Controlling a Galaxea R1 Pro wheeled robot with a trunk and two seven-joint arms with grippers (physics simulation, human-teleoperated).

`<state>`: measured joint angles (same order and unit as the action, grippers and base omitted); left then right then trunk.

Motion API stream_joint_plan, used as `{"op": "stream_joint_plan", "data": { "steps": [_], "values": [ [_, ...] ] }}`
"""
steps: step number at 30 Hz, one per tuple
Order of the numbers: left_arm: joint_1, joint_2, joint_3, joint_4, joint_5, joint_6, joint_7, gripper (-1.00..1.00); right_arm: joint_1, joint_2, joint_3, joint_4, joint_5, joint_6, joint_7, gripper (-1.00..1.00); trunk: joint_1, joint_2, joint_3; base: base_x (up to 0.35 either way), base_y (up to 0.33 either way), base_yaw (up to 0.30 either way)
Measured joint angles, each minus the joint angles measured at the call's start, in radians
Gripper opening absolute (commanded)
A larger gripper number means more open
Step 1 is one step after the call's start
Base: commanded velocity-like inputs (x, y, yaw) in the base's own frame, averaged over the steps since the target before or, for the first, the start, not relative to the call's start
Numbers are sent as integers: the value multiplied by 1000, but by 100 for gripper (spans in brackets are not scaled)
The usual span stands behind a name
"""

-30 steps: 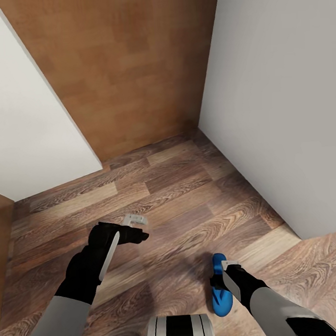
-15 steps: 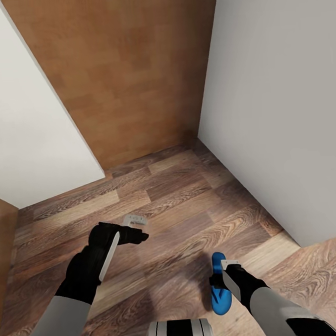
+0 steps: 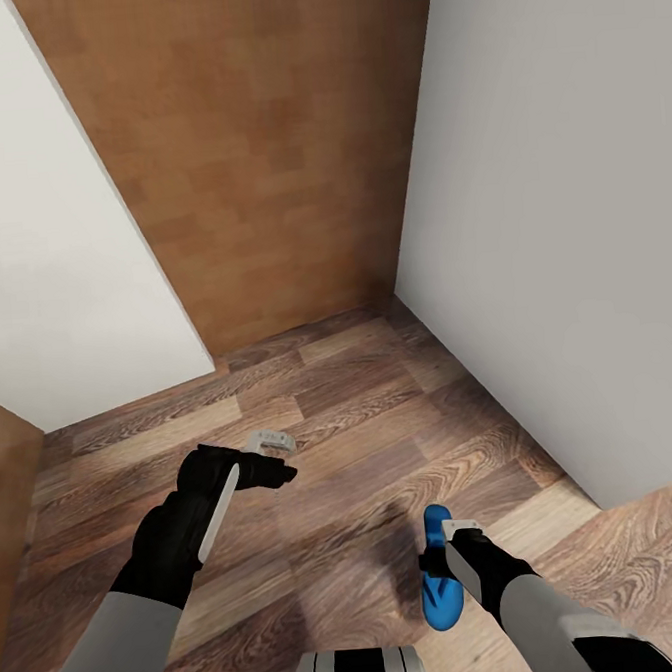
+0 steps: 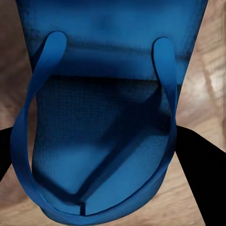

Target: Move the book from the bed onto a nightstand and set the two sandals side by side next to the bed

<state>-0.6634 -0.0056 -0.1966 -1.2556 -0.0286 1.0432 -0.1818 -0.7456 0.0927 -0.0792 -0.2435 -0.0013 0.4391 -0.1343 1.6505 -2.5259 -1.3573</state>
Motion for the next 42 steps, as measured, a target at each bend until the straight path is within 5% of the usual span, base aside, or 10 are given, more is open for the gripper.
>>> {"op": "stream_joint_plan", "data": {
  "steps": [42],
  "values": [
    [0,-2,-1,7,-5,-24,5,100,4,2,7,0,9,-2,1,-100,-19,10,163,0,0,0]
  ]
}}
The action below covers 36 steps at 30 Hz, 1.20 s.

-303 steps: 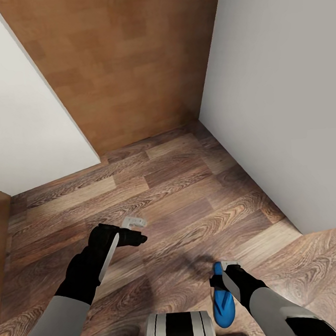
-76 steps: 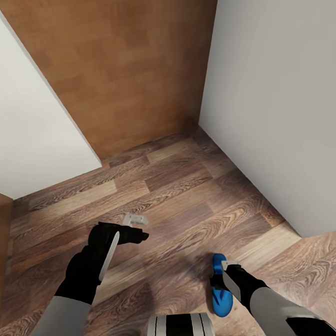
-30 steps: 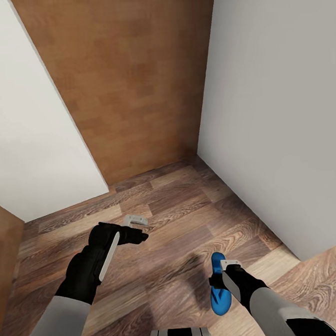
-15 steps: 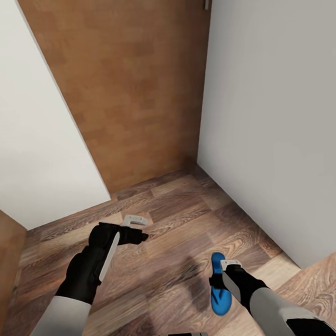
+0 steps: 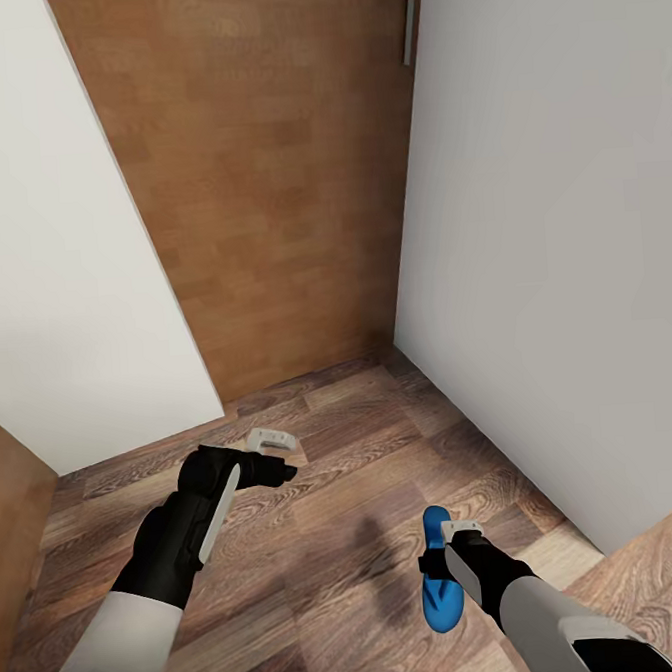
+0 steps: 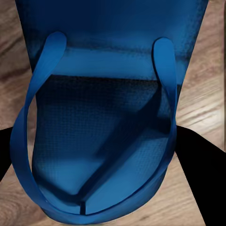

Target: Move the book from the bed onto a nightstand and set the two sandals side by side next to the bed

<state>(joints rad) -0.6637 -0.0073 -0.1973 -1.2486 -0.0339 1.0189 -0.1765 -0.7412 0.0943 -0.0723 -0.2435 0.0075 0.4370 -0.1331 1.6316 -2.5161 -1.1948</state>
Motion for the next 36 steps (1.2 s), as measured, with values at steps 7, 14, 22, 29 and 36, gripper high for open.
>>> {"op": "stream_joint_plan", "data": {
  "steps": [7,14,22,29,36],
  "values": [
    [0,0,-1,1,0,-5,0,100,1,-1,0,-2,1,-5,0,-100,-3,2,27,0,0,0],
    [0,0,-1,1,0,-6,0,100,2,-2,0,-2,1,-26,0,-100,-6,3,54,0,0,0],
    [0,0,-1,1,0,-7,0,100,2,-2,-1,-3,1,-31,0,-100,-10,5,85,0,0,0],
    [0,1,-1,1,0,-9,-1,100,2,-3,-1,-3,1,-32,0,-100,-13,7,112,0,0,0],
    [0,1,-1,1,0,-9,-2,100,3,-3,-1,-4,1,-32,0,-100,-16,8,139,0,0,0]
  ]
}}
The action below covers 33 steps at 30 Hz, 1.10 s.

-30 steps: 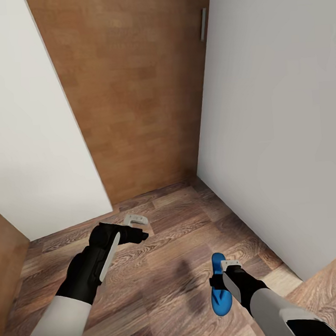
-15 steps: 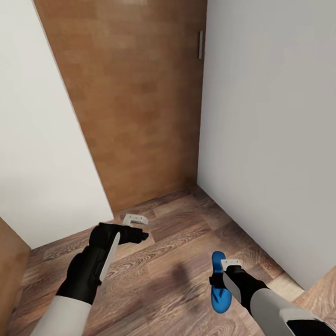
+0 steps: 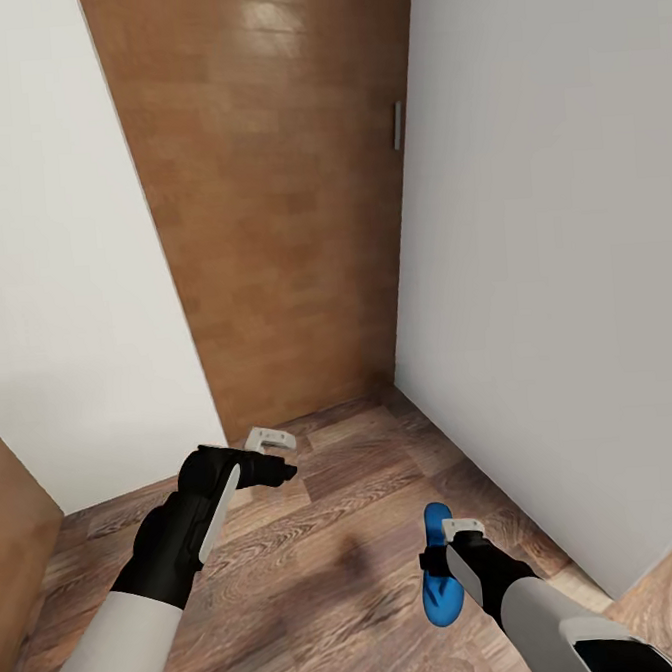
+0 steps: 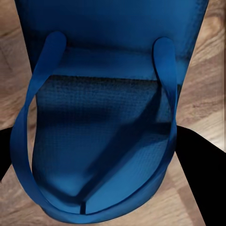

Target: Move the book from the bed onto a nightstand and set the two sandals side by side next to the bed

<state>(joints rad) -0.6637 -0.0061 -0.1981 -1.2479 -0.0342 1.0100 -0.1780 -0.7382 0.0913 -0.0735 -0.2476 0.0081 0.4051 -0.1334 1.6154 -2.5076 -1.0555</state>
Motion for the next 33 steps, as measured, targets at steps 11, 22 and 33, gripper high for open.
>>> {"op": "stream_joint_plan", "data": {
  "steps": [11,22,33],
  "values": [
    [0,0,0,0,0,0,0,100,0,0,0,-1,0,0,0,-100,-5,3,43,0,0,0],
    [0,0,0,0,0,0,0,100,0,0,0,0,0,-1,0,-100,-10,5,85,0,0,0],
    [0,0,0,0,0,-1,0,100,0,0,1,-1,0,-1,0,-100,-15,8,128,0,0,0]
  ]
}}
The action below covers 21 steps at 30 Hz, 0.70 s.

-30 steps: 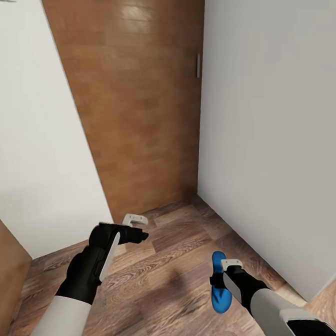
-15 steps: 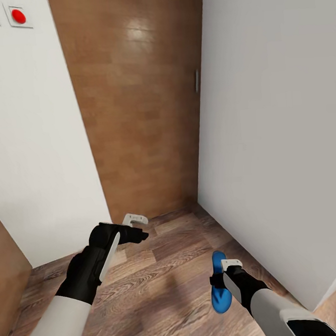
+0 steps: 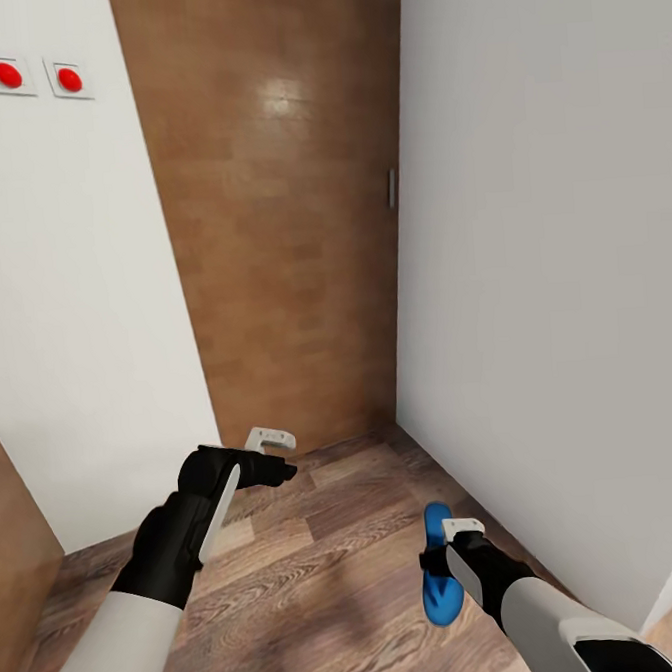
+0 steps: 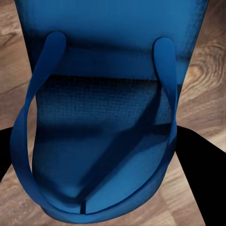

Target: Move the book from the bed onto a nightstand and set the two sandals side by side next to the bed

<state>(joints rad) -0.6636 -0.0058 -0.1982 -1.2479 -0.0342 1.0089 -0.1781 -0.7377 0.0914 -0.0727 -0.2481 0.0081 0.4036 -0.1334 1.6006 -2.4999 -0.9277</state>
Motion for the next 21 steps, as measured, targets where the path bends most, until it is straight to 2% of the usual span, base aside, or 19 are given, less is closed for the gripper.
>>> {"op": "stream_joint_plan", "data": {
  "steps": [8,21],
  "values": [
    [0,0,-1,-1,2,0,1,100,0,1,1,0,0,-2,0,-100,-27,49,26,0,0,0],
    [0,1,-1,-1,2,-1,0,100,0,2,0,3,0,-45,0,-100,-77,140,67,0,0,0]
  ]
}}
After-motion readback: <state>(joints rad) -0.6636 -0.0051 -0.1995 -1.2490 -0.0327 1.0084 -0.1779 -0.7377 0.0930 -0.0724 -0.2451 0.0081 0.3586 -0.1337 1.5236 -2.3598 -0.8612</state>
